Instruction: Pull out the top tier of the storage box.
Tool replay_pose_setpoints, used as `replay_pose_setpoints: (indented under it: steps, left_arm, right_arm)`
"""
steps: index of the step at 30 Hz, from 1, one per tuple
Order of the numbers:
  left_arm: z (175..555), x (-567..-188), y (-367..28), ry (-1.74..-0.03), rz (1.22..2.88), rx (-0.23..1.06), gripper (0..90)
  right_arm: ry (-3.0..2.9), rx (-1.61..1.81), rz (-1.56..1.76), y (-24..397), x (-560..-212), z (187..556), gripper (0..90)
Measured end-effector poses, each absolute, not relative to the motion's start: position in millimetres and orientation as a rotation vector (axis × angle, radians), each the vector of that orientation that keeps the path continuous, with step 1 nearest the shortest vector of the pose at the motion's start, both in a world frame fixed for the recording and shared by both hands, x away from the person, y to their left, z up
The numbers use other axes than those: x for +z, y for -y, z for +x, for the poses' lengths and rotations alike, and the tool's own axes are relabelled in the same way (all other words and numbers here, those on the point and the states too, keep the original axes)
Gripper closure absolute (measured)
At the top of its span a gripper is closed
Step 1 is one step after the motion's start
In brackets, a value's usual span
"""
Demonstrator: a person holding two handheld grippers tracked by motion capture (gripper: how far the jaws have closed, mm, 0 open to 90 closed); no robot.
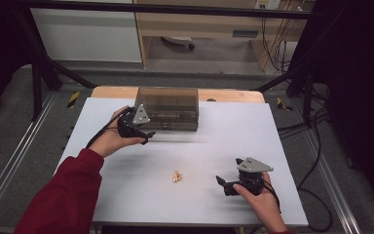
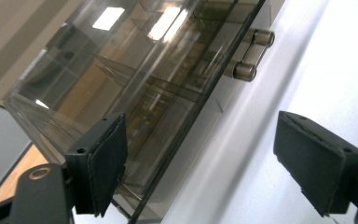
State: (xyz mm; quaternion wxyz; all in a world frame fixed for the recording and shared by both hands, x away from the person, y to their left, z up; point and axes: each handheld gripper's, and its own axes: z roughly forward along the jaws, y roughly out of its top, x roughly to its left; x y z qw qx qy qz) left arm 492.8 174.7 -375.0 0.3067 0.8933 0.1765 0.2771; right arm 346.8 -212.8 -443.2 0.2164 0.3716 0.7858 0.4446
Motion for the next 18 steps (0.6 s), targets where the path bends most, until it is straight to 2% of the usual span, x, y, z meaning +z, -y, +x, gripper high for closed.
replay_pose_setpoints:
  steps: [8, 11, 18]
  left_arm:
    - [497, -383, -171, -0.466, 2.385, 0.733, 26.5]
    - [498, -384, -170, -0.449, 2.394, 0.735, 33.6]
    - [500, -387, -170, -0.448, 2.413, 0.744, 38.7]
  right_arm:
    - [-2.182, 1.229, 1.029, 213, -444, 347, 2.4]
    - [-2.181, 1.229, 1.030, 213, -444, 347, 2.4]
    - [-2.183, 1.227, 1.031, 213, -444, 347, 2.4]
